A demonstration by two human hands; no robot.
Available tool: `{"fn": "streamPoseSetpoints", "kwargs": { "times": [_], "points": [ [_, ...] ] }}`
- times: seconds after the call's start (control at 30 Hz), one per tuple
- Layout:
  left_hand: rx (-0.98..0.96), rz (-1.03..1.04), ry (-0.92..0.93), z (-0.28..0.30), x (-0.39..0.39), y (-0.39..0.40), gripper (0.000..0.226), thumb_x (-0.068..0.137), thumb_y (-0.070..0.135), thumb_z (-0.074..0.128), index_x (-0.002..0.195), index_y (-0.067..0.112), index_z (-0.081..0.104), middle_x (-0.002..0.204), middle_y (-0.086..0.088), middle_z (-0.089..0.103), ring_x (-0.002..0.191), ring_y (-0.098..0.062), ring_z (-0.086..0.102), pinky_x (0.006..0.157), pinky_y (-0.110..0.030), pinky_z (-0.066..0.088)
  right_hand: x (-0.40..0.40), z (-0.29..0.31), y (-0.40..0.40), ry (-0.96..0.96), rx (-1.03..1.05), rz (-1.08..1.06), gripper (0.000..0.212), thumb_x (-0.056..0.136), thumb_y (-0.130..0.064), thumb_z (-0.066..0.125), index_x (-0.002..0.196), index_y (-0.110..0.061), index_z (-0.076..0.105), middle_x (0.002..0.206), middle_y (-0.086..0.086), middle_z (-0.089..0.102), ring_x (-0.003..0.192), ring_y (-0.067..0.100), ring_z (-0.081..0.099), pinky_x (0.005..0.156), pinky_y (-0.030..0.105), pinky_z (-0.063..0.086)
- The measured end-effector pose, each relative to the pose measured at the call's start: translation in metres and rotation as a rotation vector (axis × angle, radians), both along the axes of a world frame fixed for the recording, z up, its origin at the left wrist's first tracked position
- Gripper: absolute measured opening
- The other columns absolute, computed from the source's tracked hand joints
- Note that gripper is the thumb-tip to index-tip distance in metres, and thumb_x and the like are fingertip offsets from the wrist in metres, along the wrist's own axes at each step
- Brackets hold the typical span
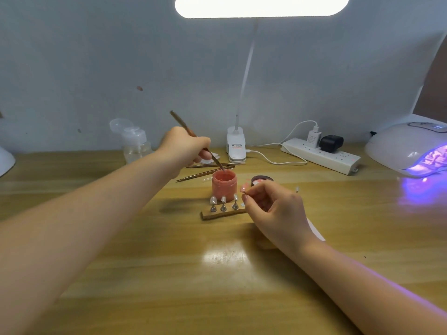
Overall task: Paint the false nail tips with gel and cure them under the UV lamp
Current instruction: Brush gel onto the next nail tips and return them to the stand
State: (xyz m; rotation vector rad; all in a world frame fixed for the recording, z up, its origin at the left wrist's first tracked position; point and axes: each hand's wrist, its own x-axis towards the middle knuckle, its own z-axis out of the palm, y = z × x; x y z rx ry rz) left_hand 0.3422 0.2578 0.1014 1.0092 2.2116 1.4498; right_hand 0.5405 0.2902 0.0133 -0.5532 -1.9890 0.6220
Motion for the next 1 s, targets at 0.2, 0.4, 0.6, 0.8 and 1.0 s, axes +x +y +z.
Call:
{"fn": "streamPoseSetpoints", "kwargs": {
  "times": [0.2,0.4,0.6,0.8,1.0],
  "points": [
    [0.041,0.067,-0.210,-0.018,-0.018,-0.015,0.017,0.090,0.018,0.063,0.079,0.006,0.066,0.054,0.003,0.069,0.043,-0.005,0.051,0.045,-0.018,0.044,0.001,0.000,0.000,-0.014,-0.007,-0.003,0.002,0.083,-0.008,0.071,0.085,-0.006,0.071,0.071,0.001,0.067,0.063,0.012,0.060,0.064,0.033,0.052],
    [0.188,0.143,-0.264,-0.025,-0.021,-0.028,0.017,0.090,0.021,0.063,0.082,0.007,0.068,0.055,0.004,0.068,0.042,-0.003,0.054,0.049,-0.019,0.048,0.001,0.000,0.001,-0.015,-0.020,0.004,0.003,0.085,-0.008,0.070,0.086,-0.005,0.071,0.072,0.001,0.066,0.065,0.011,0.060,0.065,0.031,0.051],
    [0.528,-0.055,-0.060,-0.031,0.019,-0.063,0.009,0.090,0.027,0.069,0.090,0.019,0.073,0.076,0.001,0.075,0.063,-0.011,0.067,0.060,-0.022,0.055,0.002,0.002,0.005,0.015,-0.084,-0.008,0.007,0.087,-0.012,0.070,0.092,-0.008,0.071,0.076,-0.001,0.068,0.069,0.008,0.063,0.066,0.028,0.054],
    [0.610,-0.330,0.170,-0.054,0.061,-0.093,0.016,0.087,0.030,0.064,0.101,0.030,0.073,0.088,0.008,0.076,0.079,-0.010,0.072,0.071,-0.023,0.057,0.003,0.003,0.006,0.074,-0.157,-0.011,0.006,0.086,-0.012,0.070,0.092,-0.013,0.071,0.077,-0.002,0.070,0.070,0.015,0.067,0.070,0.040,0.056],
    [0.588,-0.384,0.604,-0.070,0.068,-0.097,0.022,0.091,0.018,0.056,0.109,0.013,0.068,0.099,0.009,0.071,0.094,-0.002,0.067,0.080,-0.017,0.052,0.003,0.002,0.005,0.083,-0.149,0.000,0.008,0.086,-0.010,0.070,0.094,-0.013,0.070,0.082,0.000,0.072,0.071,0.017,0.068,0.070,0.044,0.056]
  ]
}}
